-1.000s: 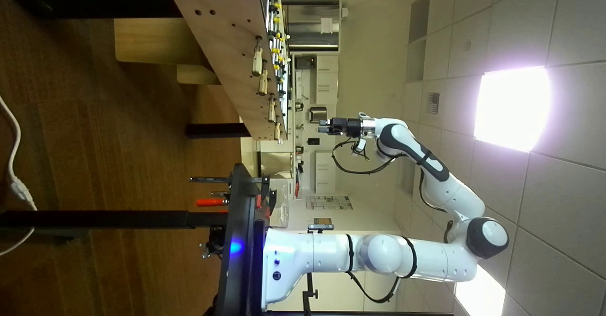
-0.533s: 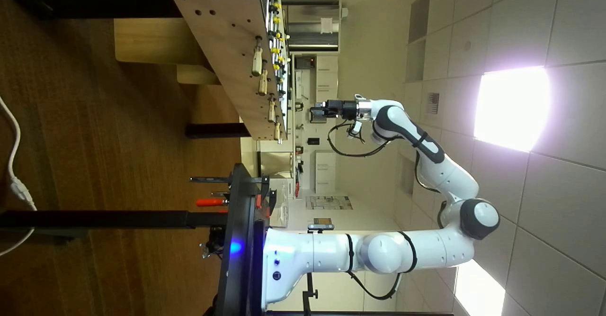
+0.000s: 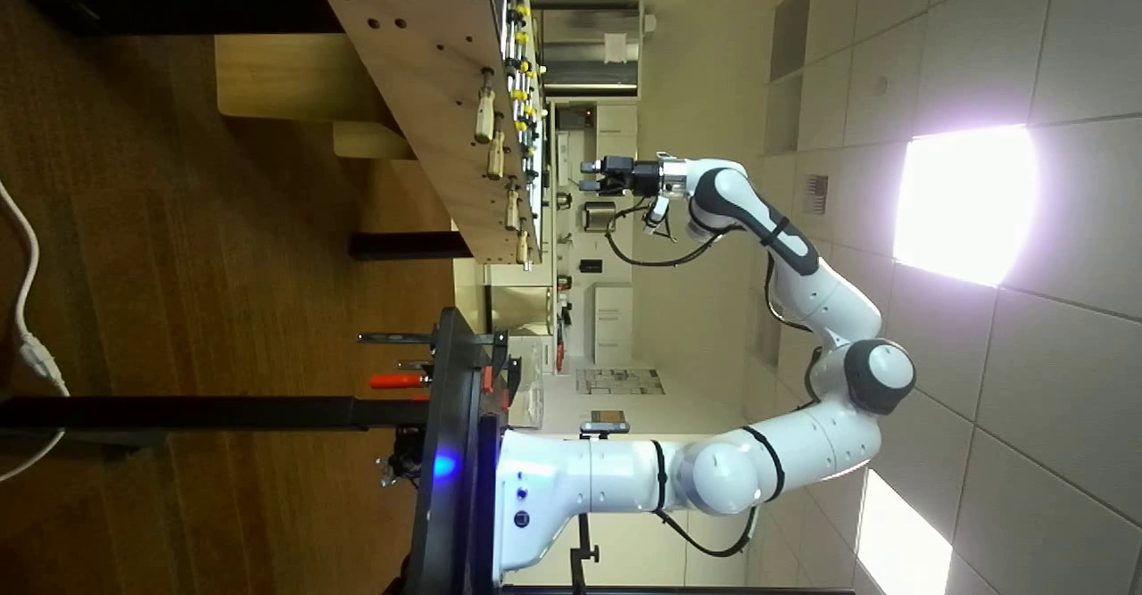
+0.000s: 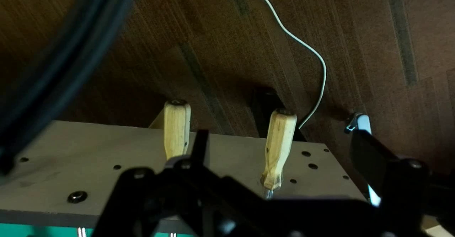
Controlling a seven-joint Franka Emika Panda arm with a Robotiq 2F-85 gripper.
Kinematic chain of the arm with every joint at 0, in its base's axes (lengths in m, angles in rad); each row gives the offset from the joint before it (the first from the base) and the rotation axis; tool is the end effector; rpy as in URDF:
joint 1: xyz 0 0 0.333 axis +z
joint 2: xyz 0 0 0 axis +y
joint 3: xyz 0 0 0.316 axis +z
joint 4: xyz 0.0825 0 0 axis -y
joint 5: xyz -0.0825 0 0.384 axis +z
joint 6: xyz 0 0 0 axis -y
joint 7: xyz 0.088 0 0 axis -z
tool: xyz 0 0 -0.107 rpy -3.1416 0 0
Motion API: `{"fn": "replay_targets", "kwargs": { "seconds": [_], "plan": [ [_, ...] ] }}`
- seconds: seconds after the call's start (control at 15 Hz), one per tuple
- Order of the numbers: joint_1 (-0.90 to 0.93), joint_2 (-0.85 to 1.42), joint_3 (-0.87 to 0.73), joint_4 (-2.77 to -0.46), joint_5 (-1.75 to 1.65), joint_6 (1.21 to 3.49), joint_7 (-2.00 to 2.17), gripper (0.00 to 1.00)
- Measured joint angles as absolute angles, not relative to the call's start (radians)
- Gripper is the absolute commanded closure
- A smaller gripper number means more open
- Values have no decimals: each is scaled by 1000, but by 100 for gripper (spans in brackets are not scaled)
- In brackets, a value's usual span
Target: Pull two handles out
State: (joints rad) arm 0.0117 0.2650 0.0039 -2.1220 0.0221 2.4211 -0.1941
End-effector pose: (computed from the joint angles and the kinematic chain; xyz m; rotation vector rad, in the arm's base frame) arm 0.5771 0.0091 0.2892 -3.1137 -0.3017 -0.0553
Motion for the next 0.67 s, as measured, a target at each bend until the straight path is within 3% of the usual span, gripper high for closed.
{"fn": "replay_targets", "kwargs": {
  "seconds": [0.67],
  "plan": [
    [17,450,50,-1932,22,2378,-134,0]
  ]
}}
